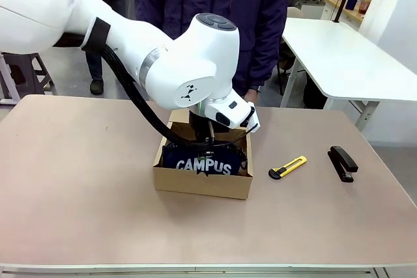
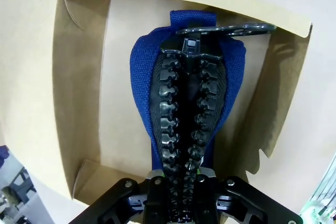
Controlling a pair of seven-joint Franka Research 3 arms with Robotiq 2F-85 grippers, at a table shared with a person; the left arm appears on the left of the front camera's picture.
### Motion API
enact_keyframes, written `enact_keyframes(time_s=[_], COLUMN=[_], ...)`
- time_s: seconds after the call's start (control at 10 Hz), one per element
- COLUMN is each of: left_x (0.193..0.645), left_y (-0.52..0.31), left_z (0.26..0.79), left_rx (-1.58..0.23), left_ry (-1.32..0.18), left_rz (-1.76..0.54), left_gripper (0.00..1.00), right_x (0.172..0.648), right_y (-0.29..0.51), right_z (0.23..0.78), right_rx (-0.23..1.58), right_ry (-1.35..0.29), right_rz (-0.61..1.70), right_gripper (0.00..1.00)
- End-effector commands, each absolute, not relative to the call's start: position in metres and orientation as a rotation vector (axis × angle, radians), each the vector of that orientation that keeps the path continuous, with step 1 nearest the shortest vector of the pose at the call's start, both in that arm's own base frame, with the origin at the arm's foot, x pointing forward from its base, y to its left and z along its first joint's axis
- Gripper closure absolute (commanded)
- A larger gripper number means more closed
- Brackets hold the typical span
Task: Pack the item into the box.
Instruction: Pick up the item indicated by the person and place it inside the Mailer Box.
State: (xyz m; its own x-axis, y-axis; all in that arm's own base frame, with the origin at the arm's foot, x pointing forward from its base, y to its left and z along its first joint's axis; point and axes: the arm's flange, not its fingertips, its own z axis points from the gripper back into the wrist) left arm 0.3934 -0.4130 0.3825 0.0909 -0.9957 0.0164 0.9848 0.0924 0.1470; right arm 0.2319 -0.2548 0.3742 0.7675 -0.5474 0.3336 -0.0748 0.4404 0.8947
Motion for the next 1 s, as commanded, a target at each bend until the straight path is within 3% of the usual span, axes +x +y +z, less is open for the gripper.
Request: enact_keyframes(time_s=[0.0,0.1,0.2,0.3,0.4,0.6,0.7,0.8,0.9], left_x=[0.394,0.393,0.392,0.390,0.390,0.391,0.390,0.390,0.390], left_y=[-0.415,-0.415,-0.415,-0.416,-0.416,-0.413,-0.411,-0.410,-0.409], left_z=[0.385,0.383,0.381,0.382,0.383,0.389,0.394,0.400,0.405], left_rx=[0.135,0.136,0.139,0.144,0.143,0.130,0.122,0.113,0.108], left_ry=[-0.118,-0.113,-0.099,-0.092,-0.094,-0.105,-0.128,-0.143,-0.156], left_rz=[-1.478,-1.482,-1.496,-1.512,-1.515,-1.508,-1.505,-1.502,-1.499], left_gripper=[1.00,1.00,0.58,0.33,0.00,0.00,0.08,0.00,0.00], right_x=[0.235,0.235,0.235,0.235,0.235,0.235,0.235,0.235,0.235], right_y=[-0.255,-0.255,-0.255,-0.255,-0.255,-0.255,-0.255,-0.255,-0.255], right_z=[0.375,0.375,0.375,0.375,0.375,0.375,0.375,0.375,0.375], right_rx=[1.099,1.099,1.099,1.099,1.099,1.099,1.099,1.099,1.099], right_ry=[-0.695,-0.695,-0.695,-0.695,-0.695,-0.695,-0.695,-0.695,-0.695], right_rz=[-0.308,-0.308,-0.308,-0.308,-0.308,-0.308,-0.308,-0.308,-0.308], right_gripper=[0.00,0.00,0.00,0.00,0.00,0.00,0.00,0.00,0.00])
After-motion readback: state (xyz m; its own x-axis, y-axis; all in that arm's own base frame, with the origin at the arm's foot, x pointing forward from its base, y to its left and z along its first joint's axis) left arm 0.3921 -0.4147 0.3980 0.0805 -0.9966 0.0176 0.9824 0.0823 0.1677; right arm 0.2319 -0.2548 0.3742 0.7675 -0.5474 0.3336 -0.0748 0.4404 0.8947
